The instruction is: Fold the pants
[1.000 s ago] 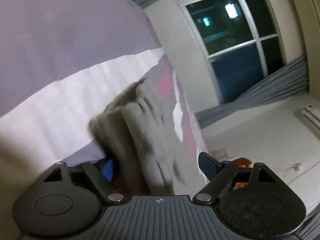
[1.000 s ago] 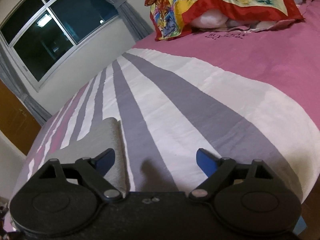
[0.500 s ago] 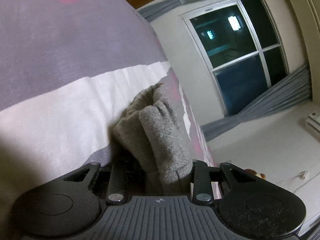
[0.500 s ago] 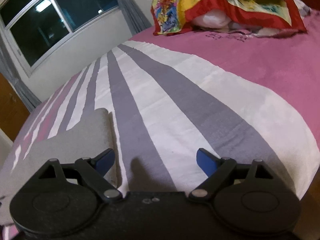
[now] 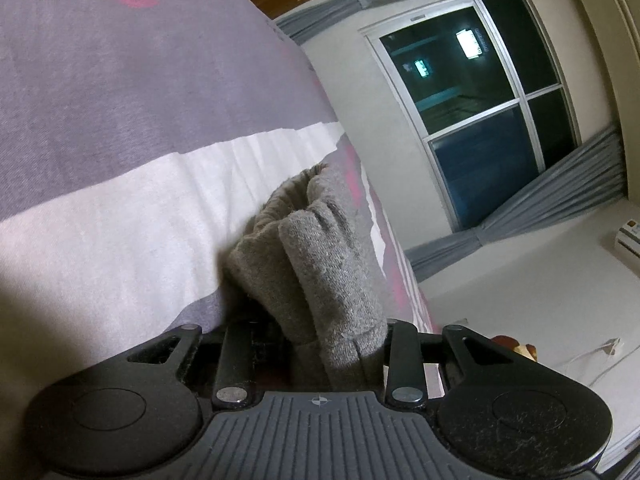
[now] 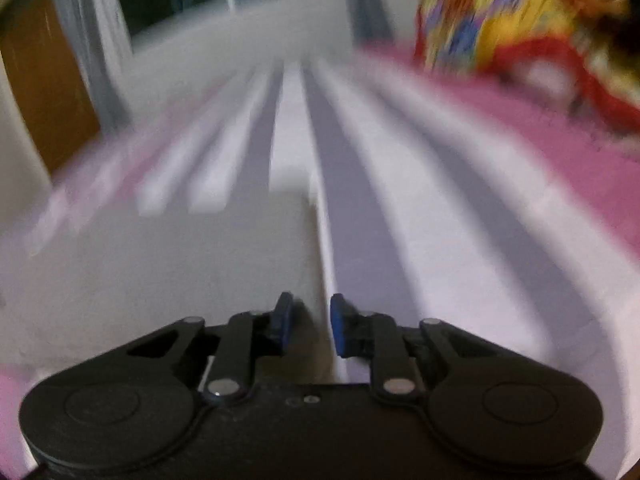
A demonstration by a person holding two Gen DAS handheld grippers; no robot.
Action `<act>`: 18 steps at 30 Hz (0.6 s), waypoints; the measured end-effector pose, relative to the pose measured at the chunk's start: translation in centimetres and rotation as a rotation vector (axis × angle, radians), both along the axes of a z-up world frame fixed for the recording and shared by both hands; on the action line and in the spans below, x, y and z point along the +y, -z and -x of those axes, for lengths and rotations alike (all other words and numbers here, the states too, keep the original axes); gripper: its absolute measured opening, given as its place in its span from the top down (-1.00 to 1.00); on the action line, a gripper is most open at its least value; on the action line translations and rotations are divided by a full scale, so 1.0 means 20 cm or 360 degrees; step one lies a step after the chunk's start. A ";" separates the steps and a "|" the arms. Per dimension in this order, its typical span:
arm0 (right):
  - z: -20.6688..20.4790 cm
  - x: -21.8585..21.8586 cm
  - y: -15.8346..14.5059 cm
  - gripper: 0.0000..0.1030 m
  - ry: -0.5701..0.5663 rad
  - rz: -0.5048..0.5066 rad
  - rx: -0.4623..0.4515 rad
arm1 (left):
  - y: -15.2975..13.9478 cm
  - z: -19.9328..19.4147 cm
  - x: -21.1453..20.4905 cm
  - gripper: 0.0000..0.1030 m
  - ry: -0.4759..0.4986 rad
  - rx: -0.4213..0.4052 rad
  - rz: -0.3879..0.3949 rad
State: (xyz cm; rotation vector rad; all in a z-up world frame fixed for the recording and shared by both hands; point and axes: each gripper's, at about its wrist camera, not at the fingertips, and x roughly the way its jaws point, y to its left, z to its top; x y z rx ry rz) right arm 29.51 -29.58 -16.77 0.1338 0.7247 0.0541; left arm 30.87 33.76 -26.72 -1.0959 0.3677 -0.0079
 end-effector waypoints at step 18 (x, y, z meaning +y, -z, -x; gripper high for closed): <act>0.29 -0.31 -0.17 0.16 0.0192 -0.0018 -0.0261 | -0.74 -0.21 -0.35 0.40 0.0182 -0.0177 -0.0373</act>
